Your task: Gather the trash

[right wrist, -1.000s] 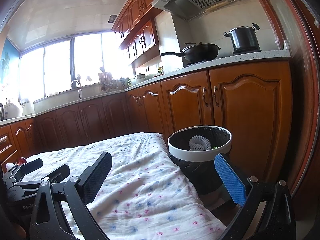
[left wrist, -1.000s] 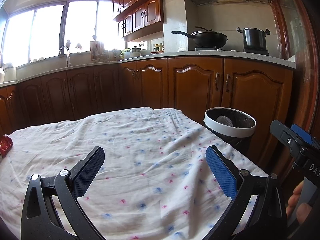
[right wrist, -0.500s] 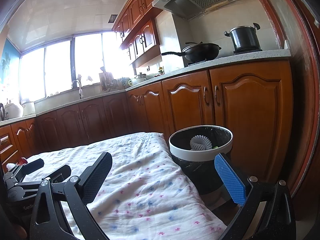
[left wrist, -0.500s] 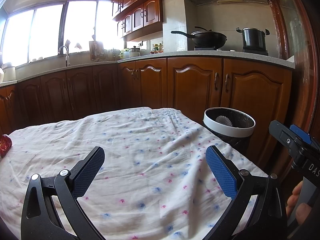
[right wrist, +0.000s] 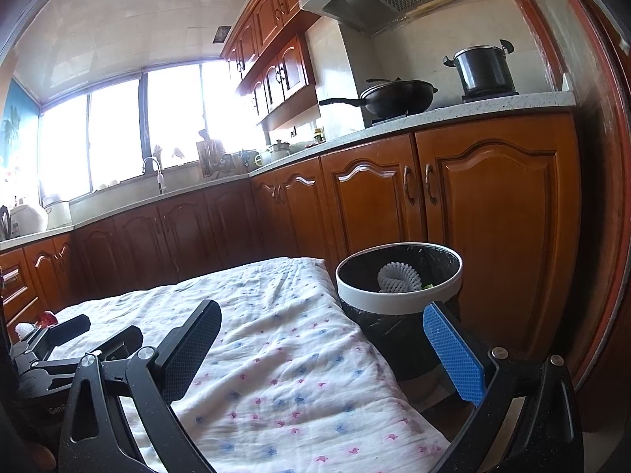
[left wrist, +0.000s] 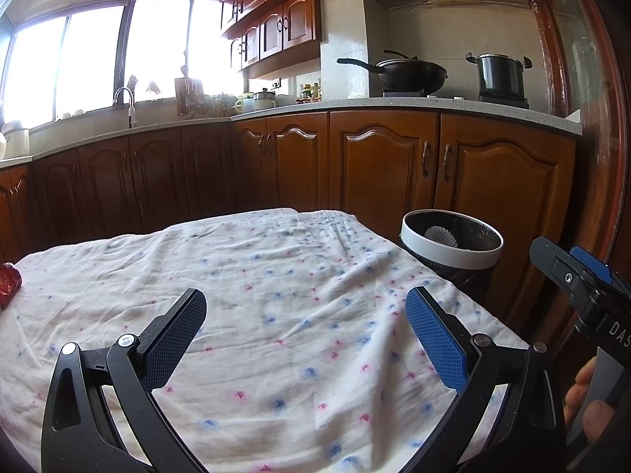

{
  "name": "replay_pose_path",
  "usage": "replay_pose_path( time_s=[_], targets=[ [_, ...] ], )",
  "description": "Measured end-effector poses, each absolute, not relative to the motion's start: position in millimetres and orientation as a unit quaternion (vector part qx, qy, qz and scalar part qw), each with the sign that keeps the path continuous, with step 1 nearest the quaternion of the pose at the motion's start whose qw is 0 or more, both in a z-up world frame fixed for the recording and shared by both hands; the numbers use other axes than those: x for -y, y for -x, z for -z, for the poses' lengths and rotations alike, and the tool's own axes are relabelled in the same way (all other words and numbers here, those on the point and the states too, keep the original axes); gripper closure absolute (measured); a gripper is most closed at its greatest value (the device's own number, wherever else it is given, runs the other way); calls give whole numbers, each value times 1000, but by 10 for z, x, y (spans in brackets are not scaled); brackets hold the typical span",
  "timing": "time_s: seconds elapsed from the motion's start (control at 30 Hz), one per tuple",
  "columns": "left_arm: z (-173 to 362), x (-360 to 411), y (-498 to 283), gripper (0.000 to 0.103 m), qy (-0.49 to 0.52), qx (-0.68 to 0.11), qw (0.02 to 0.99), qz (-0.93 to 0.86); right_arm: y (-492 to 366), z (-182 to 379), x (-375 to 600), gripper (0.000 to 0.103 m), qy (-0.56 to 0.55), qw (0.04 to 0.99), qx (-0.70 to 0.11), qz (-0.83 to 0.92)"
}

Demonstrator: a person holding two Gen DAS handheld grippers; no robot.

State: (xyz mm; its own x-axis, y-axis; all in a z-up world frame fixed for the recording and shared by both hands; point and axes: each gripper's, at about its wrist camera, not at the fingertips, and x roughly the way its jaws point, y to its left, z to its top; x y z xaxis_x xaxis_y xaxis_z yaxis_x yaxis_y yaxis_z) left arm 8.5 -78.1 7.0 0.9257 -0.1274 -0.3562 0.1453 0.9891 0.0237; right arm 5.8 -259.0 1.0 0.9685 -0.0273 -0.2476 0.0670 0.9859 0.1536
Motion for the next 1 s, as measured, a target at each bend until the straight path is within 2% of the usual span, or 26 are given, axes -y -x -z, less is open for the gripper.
replay_pose_path(
  time_s=[1.0],
  targets=[
    [-31, 683, -179, 0, -12, -194, 978, 75, -146, 14, 2620, 0, -84, 986, -143, 19]
  ],
)
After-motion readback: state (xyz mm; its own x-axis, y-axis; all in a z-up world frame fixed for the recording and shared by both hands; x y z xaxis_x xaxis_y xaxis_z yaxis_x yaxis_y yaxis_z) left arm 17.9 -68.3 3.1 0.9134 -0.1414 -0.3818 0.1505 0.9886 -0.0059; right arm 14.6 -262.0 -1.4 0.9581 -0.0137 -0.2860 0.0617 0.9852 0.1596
